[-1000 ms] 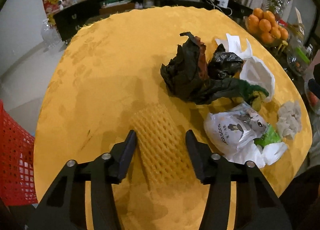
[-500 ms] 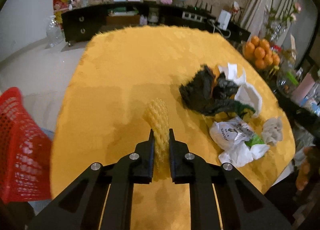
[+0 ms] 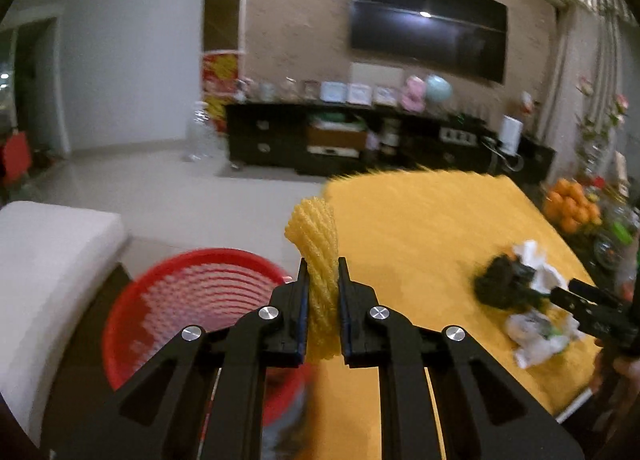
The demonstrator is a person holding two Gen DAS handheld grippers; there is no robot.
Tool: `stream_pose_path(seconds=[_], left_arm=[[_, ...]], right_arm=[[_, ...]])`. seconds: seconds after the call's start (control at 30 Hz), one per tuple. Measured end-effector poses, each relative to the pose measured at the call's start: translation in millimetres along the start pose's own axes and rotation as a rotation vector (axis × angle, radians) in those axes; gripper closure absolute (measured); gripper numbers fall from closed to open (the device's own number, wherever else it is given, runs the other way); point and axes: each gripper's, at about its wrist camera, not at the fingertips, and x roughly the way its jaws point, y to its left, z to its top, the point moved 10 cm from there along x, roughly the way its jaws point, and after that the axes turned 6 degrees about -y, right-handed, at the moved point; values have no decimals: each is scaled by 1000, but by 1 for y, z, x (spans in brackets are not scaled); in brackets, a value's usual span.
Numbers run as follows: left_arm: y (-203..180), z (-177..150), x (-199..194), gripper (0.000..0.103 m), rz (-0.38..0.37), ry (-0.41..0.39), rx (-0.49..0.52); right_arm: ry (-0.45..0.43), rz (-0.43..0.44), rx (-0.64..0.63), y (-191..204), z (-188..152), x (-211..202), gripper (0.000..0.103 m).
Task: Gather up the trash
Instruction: 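Carry the foam net to the wastebasket while the right gripper grasps the dark crumpled bag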
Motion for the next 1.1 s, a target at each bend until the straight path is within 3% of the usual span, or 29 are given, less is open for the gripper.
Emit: stream_pose_path(seconds=[0.2,0.37,0.6,0.73,0.93,1.1], left_arm=[[38,-10,12,92,25,25,-59],[62,-17,13,92,46,42,-100],[69,-20,14,92,55,54,-123],[68,-21,15,92,63,58,-115],[69,-22,14,92,75,50,-121],[69,-22,13,91,74,49,-123]], right_arm=[[27,22,-75,26,13,35,25],[94,-14,-117,28,9,71,32],[156,-82,-217,32,-2,101,62],[137,-70,-180,28,2,97,70],[42,26,-116,43,21,65,70],[1,56,-121,63,29,40,70]])
